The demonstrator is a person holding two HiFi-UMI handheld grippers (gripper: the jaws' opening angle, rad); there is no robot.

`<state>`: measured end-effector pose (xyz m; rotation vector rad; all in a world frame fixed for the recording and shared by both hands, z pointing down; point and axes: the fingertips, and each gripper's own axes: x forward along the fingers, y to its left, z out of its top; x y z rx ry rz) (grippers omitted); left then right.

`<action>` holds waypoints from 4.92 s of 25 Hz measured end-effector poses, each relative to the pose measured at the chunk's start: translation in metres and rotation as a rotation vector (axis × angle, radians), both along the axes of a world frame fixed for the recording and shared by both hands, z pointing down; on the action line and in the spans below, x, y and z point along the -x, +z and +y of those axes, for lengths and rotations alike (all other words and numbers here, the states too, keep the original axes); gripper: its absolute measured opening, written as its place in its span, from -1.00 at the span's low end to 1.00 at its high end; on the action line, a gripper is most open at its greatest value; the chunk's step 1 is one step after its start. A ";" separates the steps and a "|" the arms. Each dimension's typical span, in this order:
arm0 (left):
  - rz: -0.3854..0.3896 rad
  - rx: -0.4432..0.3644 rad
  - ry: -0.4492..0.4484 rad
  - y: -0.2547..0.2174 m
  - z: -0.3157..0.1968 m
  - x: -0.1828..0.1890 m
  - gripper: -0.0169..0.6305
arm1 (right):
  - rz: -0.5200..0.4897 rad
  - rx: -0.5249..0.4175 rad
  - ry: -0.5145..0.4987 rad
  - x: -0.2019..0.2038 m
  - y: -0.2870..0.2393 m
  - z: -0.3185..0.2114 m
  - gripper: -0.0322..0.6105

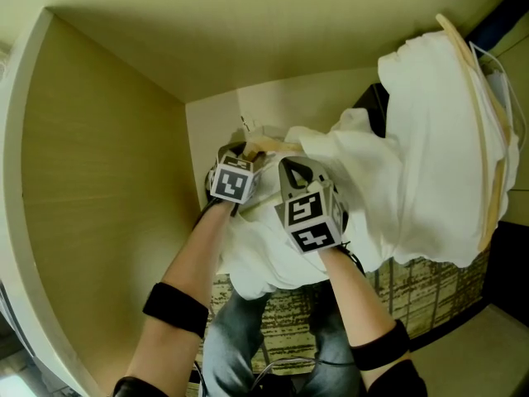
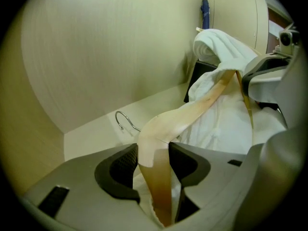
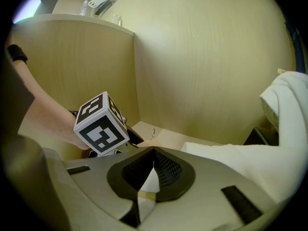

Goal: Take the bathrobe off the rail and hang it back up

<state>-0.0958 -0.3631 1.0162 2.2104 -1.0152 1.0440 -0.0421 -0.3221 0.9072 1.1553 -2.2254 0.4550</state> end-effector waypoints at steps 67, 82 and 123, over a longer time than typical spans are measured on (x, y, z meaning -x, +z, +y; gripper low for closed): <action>-0.077 -1.649 -0.176 -1.122 0.108 -0.030 -0.36 | -0.117 -1.151 0.076 -0.051 -0.954 0.134 -0.83; 0.153 -1.737 0.028 -1.282 0.097 -0.074 -0.36 | 0.064 -1.429 0.252 -0.070 -1.119 0.156 -0.83; 0.108 -1.818 0.134 -1.383 0.028 -0.094 -0.35 | 0.261 -1.509 0.383 -0.075 -1.214 0.079 -0.83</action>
